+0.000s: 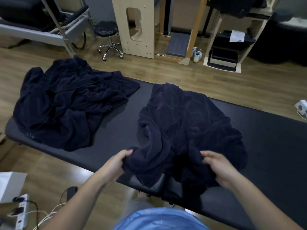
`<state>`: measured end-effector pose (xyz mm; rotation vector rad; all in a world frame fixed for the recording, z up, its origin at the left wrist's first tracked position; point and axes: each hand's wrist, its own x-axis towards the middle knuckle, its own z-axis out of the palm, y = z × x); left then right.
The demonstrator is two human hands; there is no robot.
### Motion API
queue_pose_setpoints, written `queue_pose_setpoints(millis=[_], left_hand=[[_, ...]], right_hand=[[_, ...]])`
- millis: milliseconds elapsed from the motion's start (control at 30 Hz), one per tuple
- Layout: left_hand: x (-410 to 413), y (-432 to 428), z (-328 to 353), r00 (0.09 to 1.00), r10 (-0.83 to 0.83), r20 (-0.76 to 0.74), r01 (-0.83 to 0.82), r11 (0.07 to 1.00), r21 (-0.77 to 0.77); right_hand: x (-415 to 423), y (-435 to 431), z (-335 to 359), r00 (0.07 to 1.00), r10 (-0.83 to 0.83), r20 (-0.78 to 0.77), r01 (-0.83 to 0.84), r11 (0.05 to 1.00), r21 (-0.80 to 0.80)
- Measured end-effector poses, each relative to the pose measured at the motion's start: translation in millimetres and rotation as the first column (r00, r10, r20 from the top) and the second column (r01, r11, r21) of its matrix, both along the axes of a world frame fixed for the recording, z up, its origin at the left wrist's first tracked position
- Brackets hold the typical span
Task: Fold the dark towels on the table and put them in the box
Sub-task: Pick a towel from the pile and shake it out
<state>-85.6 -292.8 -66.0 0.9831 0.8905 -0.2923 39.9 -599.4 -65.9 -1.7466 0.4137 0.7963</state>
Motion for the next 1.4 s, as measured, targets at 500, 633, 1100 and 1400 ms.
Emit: queue_pose_setpoints(millis=[500,633,1100,1400], left_hand=[[71.2,49.8,-71.2,0.839,-0.467,-0.279,0.45,0.309,0.838],[116.4,39.9,-92.1,0.824,-0.369,-0.43,0.56,0.412,0.719],[111.8,-36.9,-14.1,0.652,-0.722,0.23,0.461,0.619,0.636],[84.8,-15.9,-87.5,0.758,-0.598,-0.261,0.471,0.224,0.853]], right_hand=[[31.6,39.0,-35.8,0.868,0.454,0.203,-0.291,0.794,-0.534],[44.7,71.7,-57.3,0.819,0.573,0.039,-0.465,0.702,-0.539],[45.2,16.7,-31.1,0.947,-0.135,0.292,0.207,0.95,-0.233],[23.7,-32.1,-25.0,0.913,-0.099,0.397,0.282,0.855,-0.435]])
